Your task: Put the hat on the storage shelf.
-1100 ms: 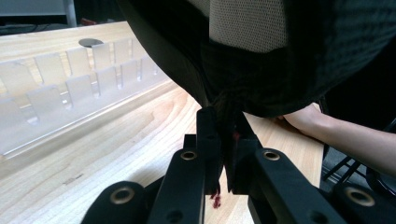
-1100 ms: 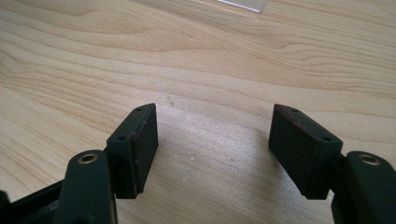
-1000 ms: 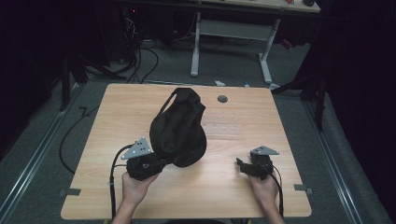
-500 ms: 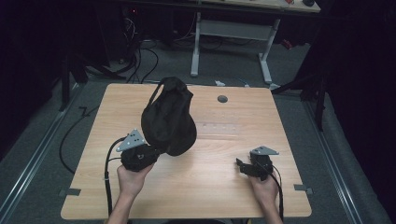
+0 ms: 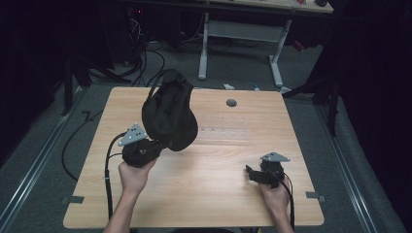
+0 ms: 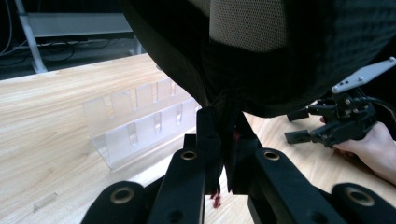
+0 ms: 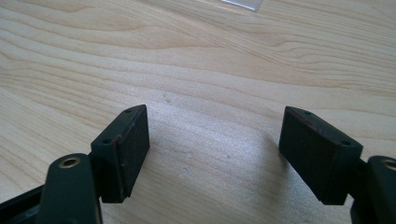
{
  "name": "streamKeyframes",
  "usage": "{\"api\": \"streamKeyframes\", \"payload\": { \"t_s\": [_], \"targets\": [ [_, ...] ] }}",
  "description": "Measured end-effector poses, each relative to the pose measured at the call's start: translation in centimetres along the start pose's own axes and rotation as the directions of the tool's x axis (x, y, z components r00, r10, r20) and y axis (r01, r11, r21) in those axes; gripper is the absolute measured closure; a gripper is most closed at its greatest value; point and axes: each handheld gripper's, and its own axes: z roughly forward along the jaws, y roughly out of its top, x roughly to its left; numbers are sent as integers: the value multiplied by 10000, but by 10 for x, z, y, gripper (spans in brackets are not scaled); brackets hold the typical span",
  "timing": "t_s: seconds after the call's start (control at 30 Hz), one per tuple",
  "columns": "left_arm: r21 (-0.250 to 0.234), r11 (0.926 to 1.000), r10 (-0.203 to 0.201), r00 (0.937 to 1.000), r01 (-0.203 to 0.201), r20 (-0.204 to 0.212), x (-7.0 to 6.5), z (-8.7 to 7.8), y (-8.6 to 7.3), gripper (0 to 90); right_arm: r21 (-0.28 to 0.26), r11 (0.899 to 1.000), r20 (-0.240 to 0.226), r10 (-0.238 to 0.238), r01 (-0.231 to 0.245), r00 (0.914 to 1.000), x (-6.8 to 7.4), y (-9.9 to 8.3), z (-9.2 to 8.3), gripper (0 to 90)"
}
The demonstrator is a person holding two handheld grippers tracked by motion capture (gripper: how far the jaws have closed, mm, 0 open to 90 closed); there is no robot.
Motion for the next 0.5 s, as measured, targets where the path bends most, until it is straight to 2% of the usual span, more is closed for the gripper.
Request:
{"api": "streamKeyframes", "payload": {
  "t_s": [0.3, 0.5],
  "targets": [
    [-174, 9995, 251, 9987, -259, -434, 4, 13, 8, 860, 9, 10000, 31, 21, -21, 10000, 0, 0, 0, 237],
    [-139, 9973, 708, 9928, -725, -965, 9, 23, 10, 860, 24, 9999, -45, 104, -104, 9999, -1, 0, 0, 240]
  ]
}}
